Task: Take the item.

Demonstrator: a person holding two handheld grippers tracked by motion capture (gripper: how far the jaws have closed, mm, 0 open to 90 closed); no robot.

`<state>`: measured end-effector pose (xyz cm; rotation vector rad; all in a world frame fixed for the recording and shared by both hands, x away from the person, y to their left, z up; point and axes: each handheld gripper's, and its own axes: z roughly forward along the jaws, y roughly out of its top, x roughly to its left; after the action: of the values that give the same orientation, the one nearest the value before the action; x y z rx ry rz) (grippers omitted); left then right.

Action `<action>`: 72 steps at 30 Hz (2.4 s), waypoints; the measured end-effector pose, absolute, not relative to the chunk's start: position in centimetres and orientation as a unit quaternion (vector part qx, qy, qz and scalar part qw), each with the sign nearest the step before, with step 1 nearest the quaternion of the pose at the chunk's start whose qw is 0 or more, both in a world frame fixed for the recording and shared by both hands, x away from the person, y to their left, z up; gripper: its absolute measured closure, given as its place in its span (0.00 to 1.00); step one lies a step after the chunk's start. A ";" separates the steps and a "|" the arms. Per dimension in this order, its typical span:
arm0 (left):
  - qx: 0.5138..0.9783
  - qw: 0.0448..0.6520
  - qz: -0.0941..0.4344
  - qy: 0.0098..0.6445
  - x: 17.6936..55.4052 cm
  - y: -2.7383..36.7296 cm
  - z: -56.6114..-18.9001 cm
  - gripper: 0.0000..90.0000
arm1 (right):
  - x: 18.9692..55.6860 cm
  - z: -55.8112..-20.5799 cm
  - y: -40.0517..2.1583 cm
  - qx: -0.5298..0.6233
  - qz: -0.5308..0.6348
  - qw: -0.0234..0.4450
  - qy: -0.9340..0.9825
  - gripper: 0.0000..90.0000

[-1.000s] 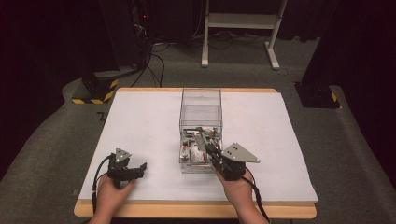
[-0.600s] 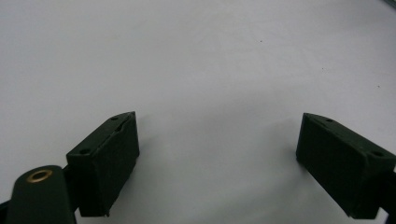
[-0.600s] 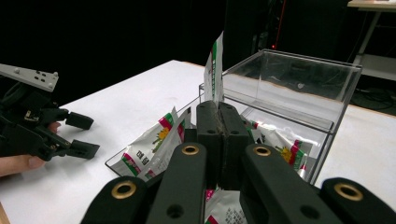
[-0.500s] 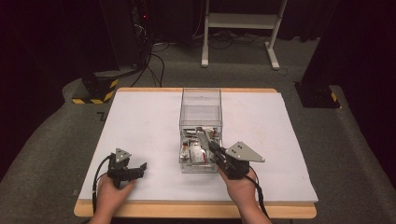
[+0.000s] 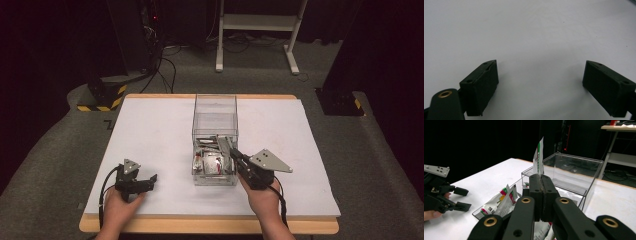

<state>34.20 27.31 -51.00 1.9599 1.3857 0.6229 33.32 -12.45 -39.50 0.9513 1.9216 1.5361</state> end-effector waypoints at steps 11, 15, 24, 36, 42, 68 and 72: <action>0.748 0.325 0.238 0.528 34.2 27.3 -51.0 0.15 | 33.7 -39.1 -13.7 0.360 0.565 0.261 0.695 1.00; 0.747 0.325 0.238 0.528 34.2 27.3 -51.0 0.15 | 33.9 -39.1 -14.2 0.367 0.564 0.267 0.690 1.00; 0.747 0.325 0.238 0.528 34.2 27.3 -51.0 0.15 | 34.5 -39.3 -15.6 0.385 0.558 0.279 0.680 1.00; 0.748 0.325 0.238 0.528 34.2 27.3 -51.0 0.15 | 35.8 -39.7 -17.4 0.406 0.546 0.296 0.670 1.00; 0.748 0.325 0.238 0.528 34.2 27.3 -51.0 0.15 | 36.4 -40.2 -17.9 0.414 0.536 0.302 0.670 1.00; 0.748 0.325 0.237 0.528 34.2 27.3 -51.0 0.15 | 39.0 -43.1 -19.2 0.456 0.498 0.289 0.679 1.00; 0.748 0.325 0.238 0.528 34.2 27.3 -51.0 0.15 | 39.5 -43.8 -19.4 0.464 0.491 0.284 0.680 1.00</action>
<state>34.20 27.32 -51.00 1.9603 1.3849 0.6230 39.48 -19.41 -43.78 1.2403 1.8203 1.3142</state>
